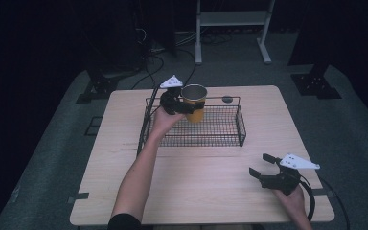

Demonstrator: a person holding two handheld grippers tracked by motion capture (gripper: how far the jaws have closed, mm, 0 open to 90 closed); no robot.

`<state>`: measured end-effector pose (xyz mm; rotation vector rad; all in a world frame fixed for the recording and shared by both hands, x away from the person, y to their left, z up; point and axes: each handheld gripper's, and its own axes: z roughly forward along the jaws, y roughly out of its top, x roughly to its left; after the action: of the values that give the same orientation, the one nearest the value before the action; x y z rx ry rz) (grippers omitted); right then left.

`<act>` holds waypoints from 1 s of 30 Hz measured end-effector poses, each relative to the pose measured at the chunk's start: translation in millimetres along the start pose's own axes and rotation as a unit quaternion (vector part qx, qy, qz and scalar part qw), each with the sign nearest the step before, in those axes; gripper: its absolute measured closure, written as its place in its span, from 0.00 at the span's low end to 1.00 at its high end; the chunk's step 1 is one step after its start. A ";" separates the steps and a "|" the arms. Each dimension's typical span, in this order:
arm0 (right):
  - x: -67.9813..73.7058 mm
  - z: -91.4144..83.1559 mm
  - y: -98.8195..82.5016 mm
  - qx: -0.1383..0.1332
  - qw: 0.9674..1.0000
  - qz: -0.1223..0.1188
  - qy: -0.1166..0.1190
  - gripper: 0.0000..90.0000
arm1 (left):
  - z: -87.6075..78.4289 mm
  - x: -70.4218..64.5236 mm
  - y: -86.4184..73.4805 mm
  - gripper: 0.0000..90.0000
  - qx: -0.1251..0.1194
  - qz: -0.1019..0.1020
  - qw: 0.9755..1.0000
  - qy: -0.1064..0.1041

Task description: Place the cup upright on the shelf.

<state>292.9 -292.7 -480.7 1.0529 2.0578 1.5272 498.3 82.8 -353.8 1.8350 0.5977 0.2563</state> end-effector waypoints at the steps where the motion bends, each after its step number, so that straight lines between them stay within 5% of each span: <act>1: 0.1 0.1 0.0 0.001 1.000 0.000 0.000 0.15 | 0.7 0.9 -0.1 0.15 0.000 0.000 1.000 0.002; 30: 0.4 0.3 0.2 0.000 1.000 -0.003 0.003 0.15 | 24.3 14.4 -23.9 0.13 0.071 0.004 0.997 0.004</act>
<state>292.9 -292.1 -480.5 1.0436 2.0635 1.5281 515.0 76.0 -386.1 1.9748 0.6289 0.2318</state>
